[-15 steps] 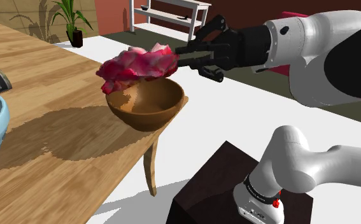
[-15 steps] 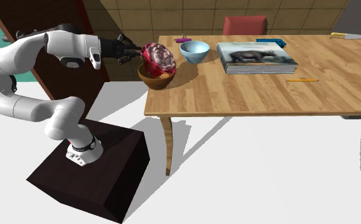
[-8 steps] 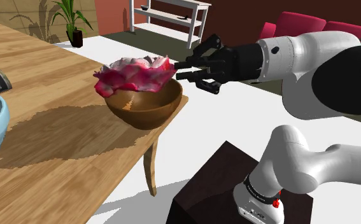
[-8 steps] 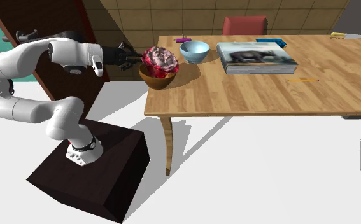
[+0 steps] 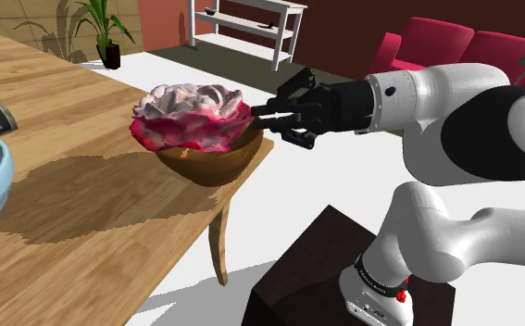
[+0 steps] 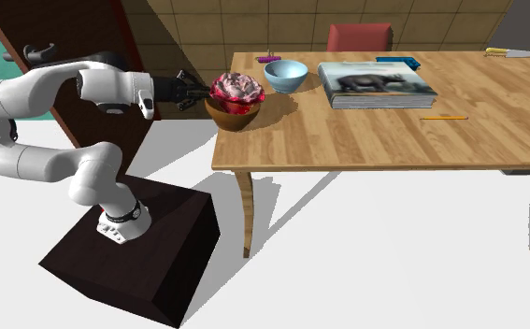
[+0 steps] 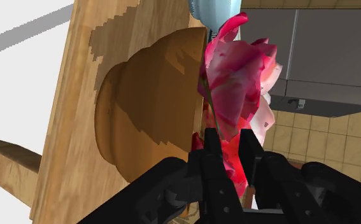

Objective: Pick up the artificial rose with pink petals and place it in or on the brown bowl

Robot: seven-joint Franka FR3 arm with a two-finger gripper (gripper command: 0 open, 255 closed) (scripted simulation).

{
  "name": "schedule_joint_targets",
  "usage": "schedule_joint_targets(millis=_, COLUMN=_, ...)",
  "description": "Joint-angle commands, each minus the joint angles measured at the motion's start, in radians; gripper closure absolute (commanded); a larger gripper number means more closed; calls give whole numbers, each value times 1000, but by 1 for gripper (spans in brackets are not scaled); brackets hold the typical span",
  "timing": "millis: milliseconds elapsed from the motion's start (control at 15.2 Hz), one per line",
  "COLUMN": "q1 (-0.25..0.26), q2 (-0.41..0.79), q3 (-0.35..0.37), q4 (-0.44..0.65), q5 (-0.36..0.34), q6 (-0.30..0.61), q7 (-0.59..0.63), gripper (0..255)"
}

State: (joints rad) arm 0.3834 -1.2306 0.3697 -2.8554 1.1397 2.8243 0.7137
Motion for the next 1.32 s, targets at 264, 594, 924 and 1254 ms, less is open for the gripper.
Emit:
schedule_joint_targets(millis=264, q1=0, q2=-1, q3=2, q4=-6, q5=-1, q6=-4, q7=3, gripper=0)
schedule_joint_targets(millis=594, q1=-42, q2=-132, q3=-22, q4=-38, q5=-82, q6=-120, q7=76, gripper=0)
schedule_joint_targets(millis=924, q1=-75, q2=-244, q3=-54, q4=-57, q5=-150, q6=-222, q7=131, gripper=0)
schedule_joint_targets(millis=1254, q1=-75, q2=-244, q3=-54, q4=-57, q5=-150, q6=-222, q7=131, gripper=0)
